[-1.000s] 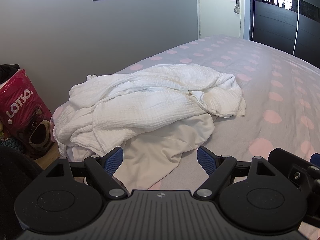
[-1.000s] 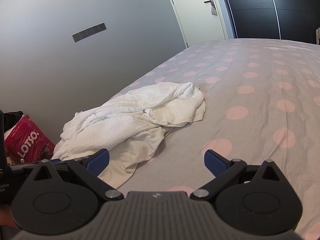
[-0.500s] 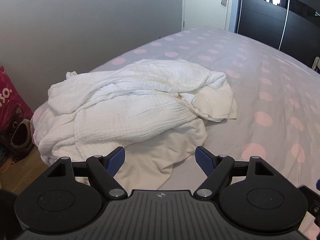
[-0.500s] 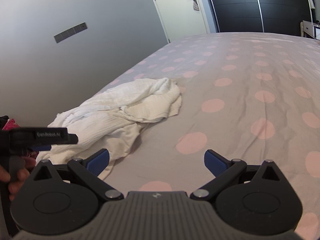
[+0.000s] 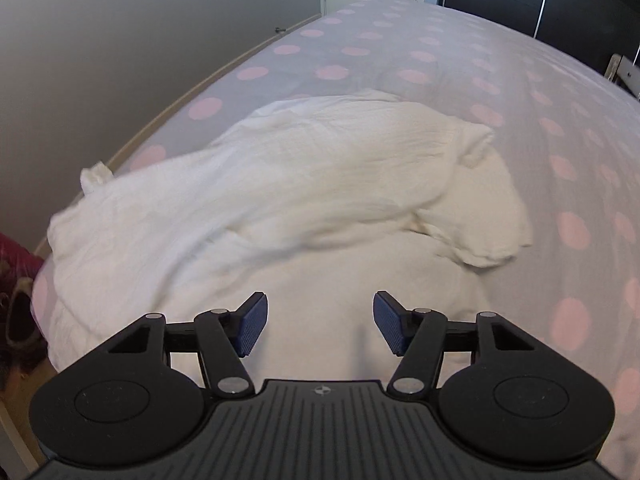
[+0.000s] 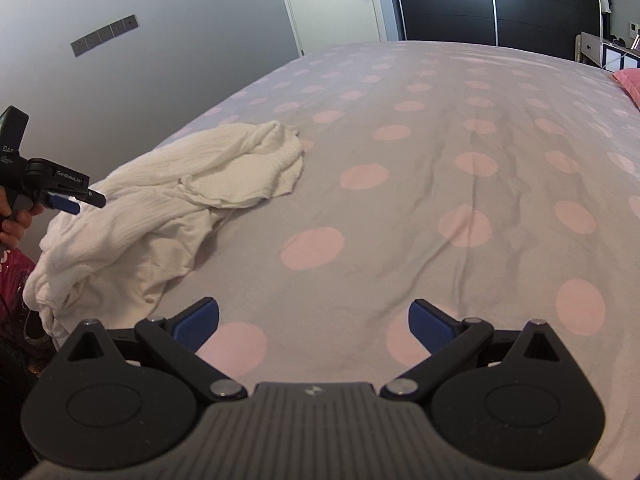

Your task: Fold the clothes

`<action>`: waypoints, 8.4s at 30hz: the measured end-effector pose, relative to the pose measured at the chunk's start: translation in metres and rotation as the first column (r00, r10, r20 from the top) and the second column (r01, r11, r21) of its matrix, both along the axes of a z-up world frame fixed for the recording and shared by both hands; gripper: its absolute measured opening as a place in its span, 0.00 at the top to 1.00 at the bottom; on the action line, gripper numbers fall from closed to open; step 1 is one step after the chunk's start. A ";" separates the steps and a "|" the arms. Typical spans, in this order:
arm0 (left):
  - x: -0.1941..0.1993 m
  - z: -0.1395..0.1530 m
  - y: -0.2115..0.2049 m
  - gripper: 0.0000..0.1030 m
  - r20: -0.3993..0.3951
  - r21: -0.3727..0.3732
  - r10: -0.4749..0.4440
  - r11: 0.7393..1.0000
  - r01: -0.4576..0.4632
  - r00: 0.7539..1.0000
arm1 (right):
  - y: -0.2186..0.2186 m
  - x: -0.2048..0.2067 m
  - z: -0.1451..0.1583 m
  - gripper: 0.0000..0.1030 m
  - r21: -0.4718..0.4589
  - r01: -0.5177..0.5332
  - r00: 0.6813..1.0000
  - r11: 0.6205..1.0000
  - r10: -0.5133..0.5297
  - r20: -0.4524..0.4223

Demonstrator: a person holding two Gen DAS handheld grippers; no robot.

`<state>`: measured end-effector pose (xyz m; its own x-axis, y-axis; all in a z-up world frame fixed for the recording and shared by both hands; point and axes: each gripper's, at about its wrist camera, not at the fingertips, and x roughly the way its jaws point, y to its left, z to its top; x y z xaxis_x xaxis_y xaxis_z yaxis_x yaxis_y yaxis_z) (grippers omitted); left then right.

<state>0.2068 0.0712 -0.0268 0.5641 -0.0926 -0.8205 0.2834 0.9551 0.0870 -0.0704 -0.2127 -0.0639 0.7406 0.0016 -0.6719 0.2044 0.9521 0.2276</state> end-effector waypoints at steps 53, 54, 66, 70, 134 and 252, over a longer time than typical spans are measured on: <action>-0.184 0.073 -0.130 0.98 0.468 -0.046 -0.571 0.746 0.664 0.674 | -0.030 -0.025 0.023 0.01 0.017 0.152 0.988 0.988 -0.153 0.007; -0.195 0.070 -0.135 0.98 0.447 -0.060 -0.600 0.721 0.691 0.664 | -0.033 -0.028 0.027 0.01 0.010 0.168 0.986 0.986 -0.169 0.009; -0.289 0.007 -0.179 0.95 0.128 -0.058 -0.850 0.507 0.860 0.511 | -0.072 -0.077 0.017 0.02 0.049 0.328 0.942 0.943 -0.322 -0.097; -0.287 0.001 -0.174 0.66 0.104 -0.015 -0.850 0.518 0.855 0.517 | -0.069 -0.072 0.003 0.02 0.109 0.318 0.943 0.942 -0.302 -0.138; -0.129 0.014 -0.193 0.54 0.049 -0.018 -0.613 0.789 0.614 0.789 | -0.187 -0.111 0.025 0.72 -0.341 0.435 0.839 0.833 -0.513 -0.182; 0.017 0.170 -0.042 0.96 0.552 0.174 0.007 0.977 -0.123 0.834 | -0.164 -0.052 -0.004 0.29 0.067 0.264 0.958 0.962 -0.254 -0.133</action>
<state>0.2239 0.0297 0.1428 0.9234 0.0876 -0.3736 0.0721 0.9166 0.3932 -0.1222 -0.3771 -0.0683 0.6352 -0.1193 -0.7631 0.4726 0.8415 0.2618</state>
